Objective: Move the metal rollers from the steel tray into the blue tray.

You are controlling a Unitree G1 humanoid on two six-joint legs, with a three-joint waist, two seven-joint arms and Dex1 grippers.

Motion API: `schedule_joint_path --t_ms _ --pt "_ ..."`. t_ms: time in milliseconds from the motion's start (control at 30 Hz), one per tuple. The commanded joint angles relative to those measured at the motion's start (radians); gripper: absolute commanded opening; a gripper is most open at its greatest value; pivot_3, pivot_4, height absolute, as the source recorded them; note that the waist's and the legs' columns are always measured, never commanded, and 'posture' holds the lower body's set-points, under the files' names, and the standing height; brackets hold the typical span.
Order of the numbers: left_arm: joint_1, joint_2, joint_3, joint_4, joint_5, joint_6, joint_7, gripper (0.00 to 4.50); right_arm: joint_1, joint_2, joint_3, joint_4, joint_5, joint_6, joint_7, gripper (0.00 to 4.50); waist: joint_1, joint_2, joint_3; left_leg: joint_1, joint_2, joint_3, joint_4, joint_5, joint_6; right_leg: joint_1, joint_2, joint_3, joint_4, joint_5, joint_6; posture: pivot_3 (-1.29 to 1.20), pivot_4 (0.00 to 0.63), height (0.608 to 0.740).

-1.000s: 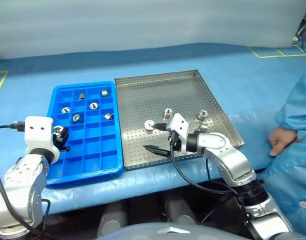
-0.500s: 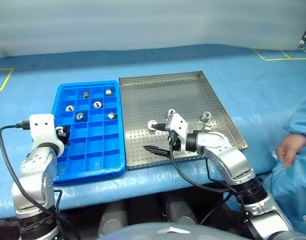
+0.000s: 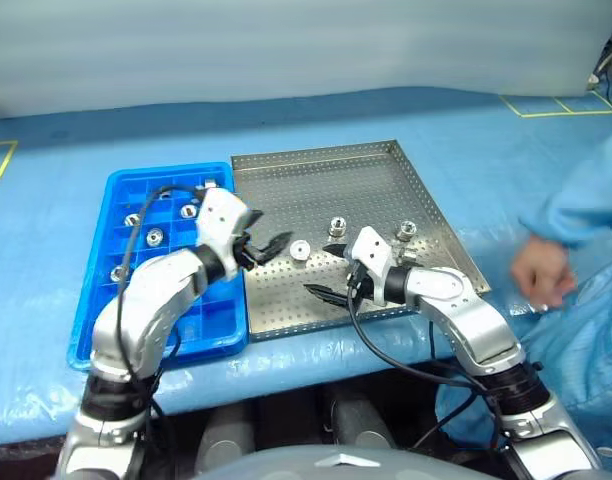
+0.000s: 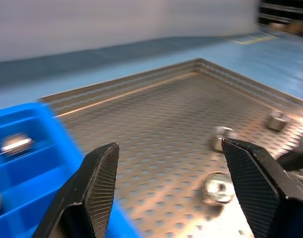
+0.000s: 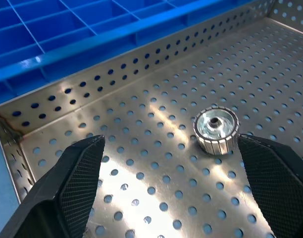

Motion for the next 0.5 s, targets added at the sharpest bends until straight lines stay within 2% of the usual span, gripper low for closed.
schedule_joint_path --t_ms 33,200,500 --pt "-0.060 0.032 -0.086 0.112 0.049 -0.017 -0.048 3.59 0.019 -0.006 -0.030 -0.064 -0.008 -0.009 -0.029 4.50 -0.021 0.001 0.000 0.000 0.000 0.000 0.000 0.000 0.000 0.000 0.000 0.001 0.000 0.000 0.000 -0.17 0.150 0.740" --pt "-0.129 0.026 -0.141 0.252 0.102 -0.031 -0.049 3.59 0.059 -0.010 -0.047 -0.100 -0.010 -0.005 -0.060 4.50 -0.051 0.001 0.000 -0.001 0.000 0.001 0.000 0.000 0.000 -0.001 0.000 0.001 0.000 0.000 0.001 -0.21 0.150 0.740" --pt "-0.142 -0.021 -0.149 0.368 0.140 -0.072 -0.056 3.59 0.080 -0.009 -0.053 -0.120 -0.010 -0.003 -0.082 4.50 -0.089 0.001 0.000 -0.001 0.000 0.001 0.000 0.000 0.000 -0.001 0.000 0.001 0.000 0.003 0.006 -0.24 0.150 0.740"
